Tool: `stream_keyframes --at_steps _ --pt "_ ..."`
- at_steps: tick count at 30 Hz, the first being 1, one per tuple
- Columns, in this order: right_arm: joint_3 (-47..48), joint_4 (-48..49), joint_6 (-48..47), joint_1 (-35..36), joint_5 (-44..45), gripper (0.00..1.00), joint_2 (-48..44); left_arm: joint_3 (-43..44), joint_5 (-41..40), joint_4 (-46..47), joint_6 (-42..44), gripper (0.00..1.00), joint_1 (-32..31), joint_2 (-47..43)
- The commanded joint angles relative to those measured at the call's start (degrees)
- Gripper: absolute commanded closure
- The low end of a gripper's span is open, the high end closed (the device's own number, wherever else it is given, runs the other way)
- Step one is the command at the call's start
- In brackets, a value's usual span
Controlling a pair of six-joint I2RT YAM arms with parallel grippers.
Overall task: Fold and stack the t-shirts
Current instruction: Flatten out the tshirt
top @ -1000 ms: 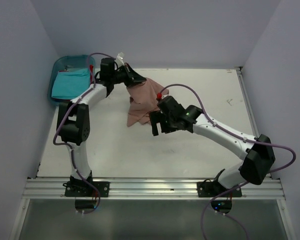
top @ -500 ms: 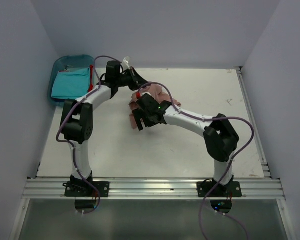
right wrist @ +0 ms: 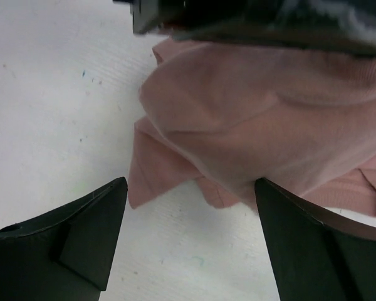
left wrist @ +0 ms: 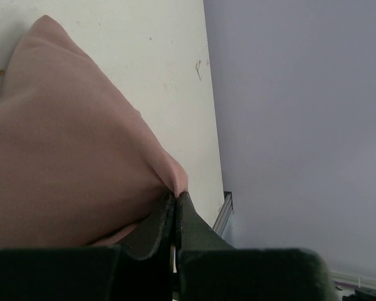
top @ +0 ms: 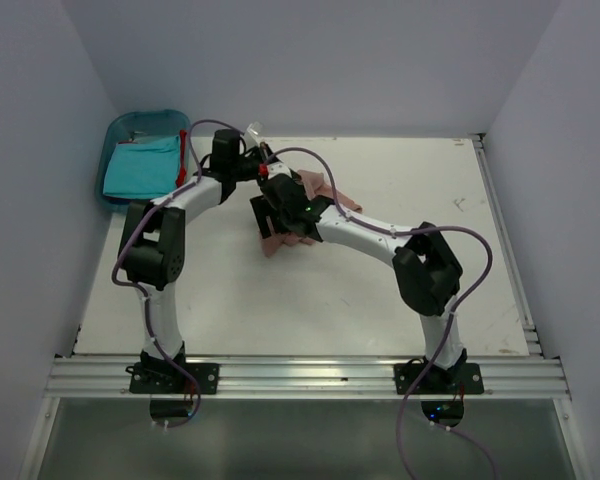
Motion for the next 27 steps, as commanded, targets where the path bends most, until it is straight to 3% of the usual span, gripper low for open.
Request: stream_keyframes --at_steps 1,7,12,14,18,19,20,21,27 --pt "3.91 4.66 -2.00 0.18 4.40 0.14 2.26 0.38 3.37 5.68 -1.38 1.00 0.06 -3.53" --pt "6.56 5.63 -3.41 0.09 11.59 0.18 4.99 3.02 5.83 8.49 -5.60 1.00 0.50 -3.26" --pt "5.95 6.42 -2.97 0.09 19.69 0.40 5.69 3.46 7.06 9.54 -7.36 1.00 0.85 -4.05" --pt "4.63 6.51 -2.35 0.09 23.72 0.42 5.43 3.29 7.24 9.98 -7.89 1.00 1.12 -4.40" --pt "1.38 7.56 -1.21 0.09 28.30 0.66 3.85 3.64 7.33 10.69 -8.59 1.00 1.73 -4.84" --pt "0.07 7.74 -0.51 0.09 28.75 0.84 2.72 3.81 7.33 10.69 -8.51 1.00 1.91 -4.76" --pt "-0.73 7.92 -0.42 0.09 28.84 0.95 2.01 4.33 7.33 10.43 -8.51 1.00 2.00 -4.50" --pt "-1.34 8.01 0.02 0.09 28.67 1.00 1.39 4.43 7.42 10.16 -8.42 1.00 2.17 -4.15" --pt "-8.02 9.41 0.90 0.18 24.98 1.00 -8.35 8.03 6.19 7.01 -5.61 1.00 3.49 0.33"
